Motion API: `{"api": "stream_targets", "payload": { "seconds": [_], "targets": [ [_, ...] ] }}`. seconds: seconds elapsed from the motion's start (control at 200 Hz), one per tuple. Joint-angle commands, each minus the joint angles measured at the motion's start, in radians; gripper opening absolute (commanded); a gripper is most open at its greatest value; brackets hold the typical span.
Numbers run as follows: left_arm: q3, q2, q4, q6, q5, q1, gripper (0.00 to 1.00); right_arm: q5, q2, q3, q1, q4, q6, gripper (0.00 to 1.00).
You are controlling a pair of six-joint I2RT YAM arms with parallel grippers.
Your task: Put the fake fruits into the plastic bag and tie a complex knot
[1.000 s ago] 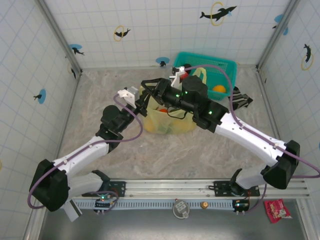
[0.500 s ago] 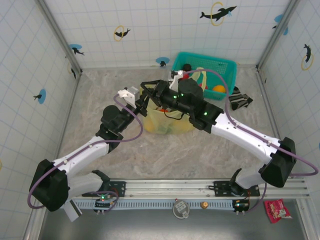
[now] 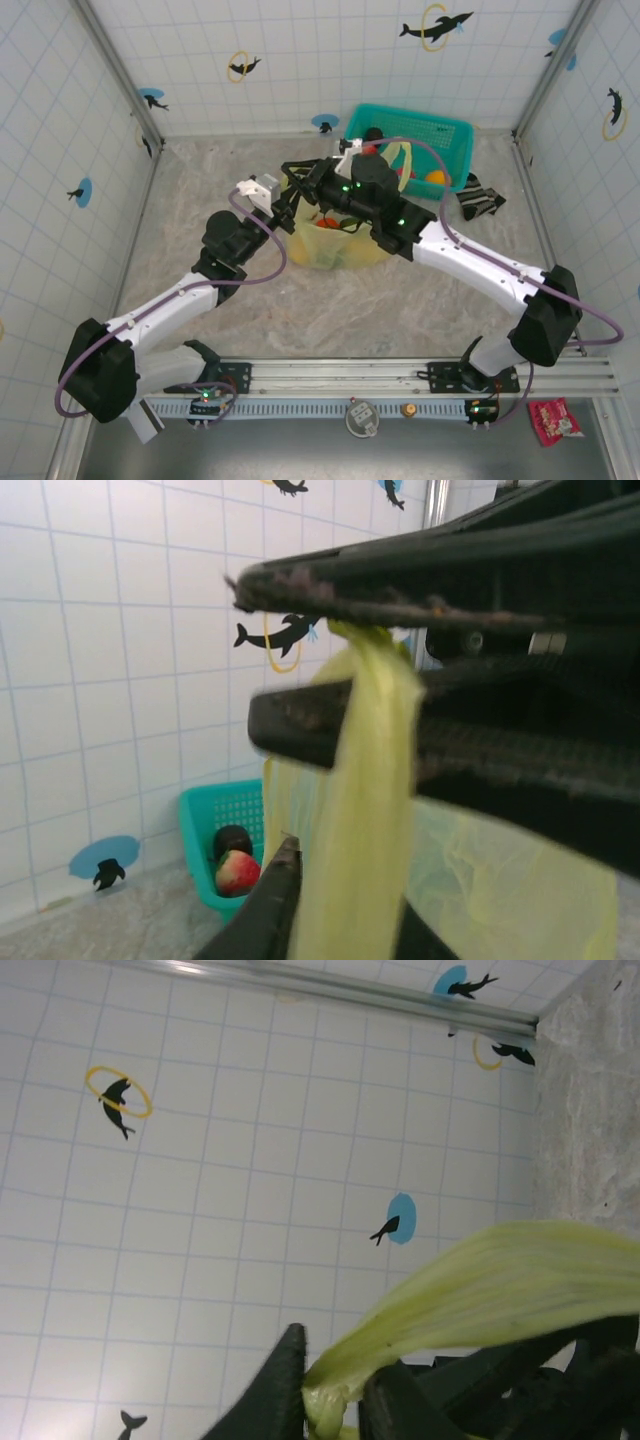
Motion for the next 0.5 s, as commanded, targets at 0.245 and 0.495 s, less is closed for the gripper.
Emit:
{"api": "stream_targets", "payload": {
  "seconds": [0.245, 0.495],
  "targets": [
    [-0.038, -0.174, -0.211, 0.073, 0.003, -0.007, 0.75, -0.234, -0.064, 0.025, -0.111, -0.191, -0.304, 0.04],
    [-0.064, -0.172, -0.230, 0.073, 0.035, -0.003, 0.83, -0.498, 0.001, 0.225, -0.188, -0.411, -0.523, 0.00]
  ]
}}
